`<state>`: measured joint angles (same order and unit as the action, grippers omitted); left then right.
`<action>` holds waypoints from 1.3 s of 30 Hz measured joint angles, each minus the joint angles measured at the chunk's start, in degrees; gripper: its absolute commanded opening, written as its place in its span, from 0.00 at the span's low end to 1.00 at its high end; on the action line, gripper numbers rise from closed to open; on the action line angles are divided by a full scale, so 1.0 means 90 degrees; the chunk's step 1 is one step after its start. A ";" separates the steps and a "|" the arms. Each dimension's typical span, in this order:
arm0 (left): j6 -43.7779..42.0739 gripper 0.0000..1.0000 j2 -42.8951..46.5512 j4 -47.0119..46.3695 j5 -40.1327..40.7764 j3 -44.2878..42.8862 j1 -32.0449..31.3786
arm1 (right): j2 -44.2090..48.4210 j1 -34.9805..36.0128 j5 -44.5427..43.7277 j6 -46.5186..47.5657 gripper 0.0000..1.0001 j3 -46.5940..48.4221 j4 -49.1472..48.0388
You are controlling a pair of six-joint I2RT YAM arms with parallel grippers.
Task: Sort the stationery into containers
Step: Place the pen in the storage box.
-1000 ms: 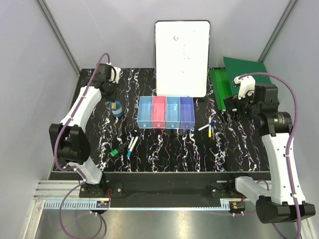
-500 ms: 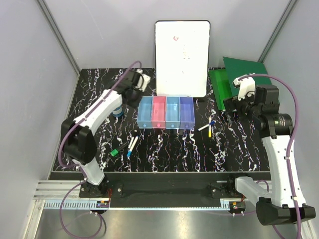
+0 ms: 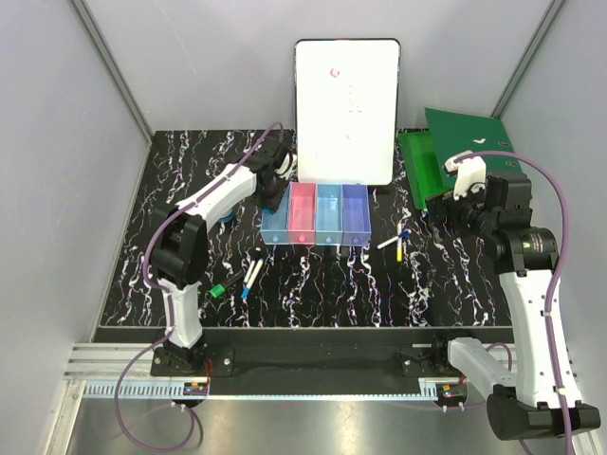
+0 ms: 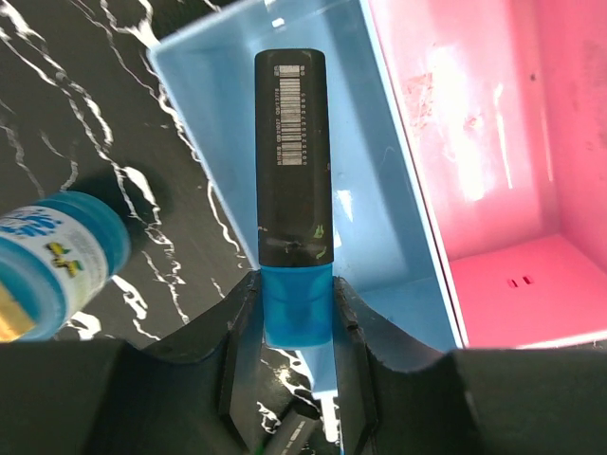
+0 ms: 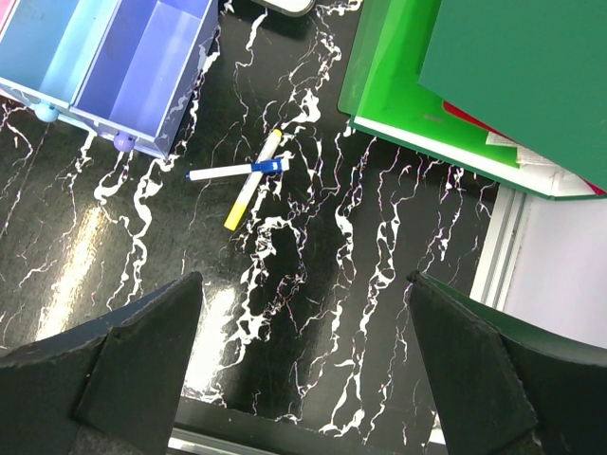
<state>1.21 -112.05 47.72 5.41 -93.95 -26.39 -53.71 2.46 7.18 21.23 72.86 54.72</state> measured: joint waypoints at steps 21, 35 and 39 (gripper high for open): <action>0.0112 0.37 -0.0311 0.0024 -0.0362 -0.0012 -0.0097 | 0.0117 -0.0002 -0.0002 0.0000 0.98 -0.0097 -0.0002; 0.0010 0.52 -0.0308 0.0056 -0.0542 -0.0097 -0.0141 | 0.0119 -0.0002 -0.0002 0.0000 0.98 -0.0097 -0.0002; -0.0194 0.52 -0.0085 0.0049 -0.0527 -0.0228 -0.0141 | 0.0119 0.0000 -0.0002 0.0000 0.98 -0.0097 -0.0002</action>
<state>-0.54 -112.81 48.16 0.67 -96.01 -27.66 -52.64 2.46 7.16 21.23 71.99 54.70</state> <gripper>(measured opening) 0.522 0.977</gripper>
